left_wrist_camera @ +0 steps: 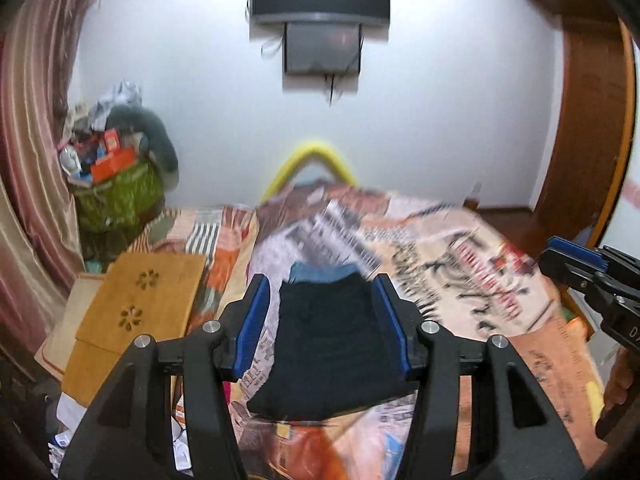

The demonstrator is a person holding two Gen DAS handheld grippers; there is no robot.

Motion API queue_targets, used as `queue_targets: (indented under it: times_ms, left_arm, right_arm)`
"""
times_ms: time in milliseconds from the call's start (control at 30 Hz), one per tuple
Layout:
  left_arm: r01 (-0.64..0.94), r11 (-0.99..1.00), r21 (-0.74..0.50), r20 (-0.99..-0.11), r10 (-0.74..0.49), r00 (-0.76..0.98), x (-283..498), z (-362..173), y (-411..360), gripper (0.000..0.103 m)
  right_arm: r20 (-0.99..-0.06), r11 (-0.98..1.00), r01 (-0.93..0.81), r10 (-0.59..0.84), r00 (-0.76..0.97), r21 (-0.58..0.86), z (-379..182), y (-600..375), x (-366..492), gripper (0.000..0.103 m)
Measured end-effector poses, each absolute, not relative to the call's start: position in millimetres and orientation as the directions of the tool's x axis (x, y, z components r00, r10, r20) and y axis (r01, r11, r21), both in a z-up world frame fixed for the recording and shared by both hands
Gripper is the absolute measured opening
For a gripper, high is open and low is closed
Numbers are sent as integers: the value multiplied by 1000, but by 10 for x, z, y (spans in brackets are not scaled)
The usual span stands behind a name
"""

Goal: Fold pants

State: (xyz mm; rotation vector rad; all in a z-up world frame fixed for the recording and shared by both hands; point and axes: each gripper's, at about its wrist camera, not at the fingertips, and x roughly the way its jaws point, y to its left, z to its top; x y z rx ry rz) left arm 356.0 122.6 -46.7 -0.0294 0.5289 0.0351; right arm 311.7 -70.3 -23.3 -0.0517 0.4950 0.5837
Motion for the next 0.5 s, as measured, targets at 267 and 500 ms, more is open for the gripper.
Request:
queue_targets:
  times_ms: [267, 500]
  left_arm:
    - [-48, 998, 36, -301, 57, 952, 2356, 76, 876, 53]
    - [-40, 998, 42, -198, 48, 979, 1504, 158, 662, 53]
  right_arm:
    - [-305, 803, -589, 585, 752, 88, 280, -920, 2169, 25]
    - [-228, 805, -587, 589, 775, 82, 264, -1041, 1544, 25]
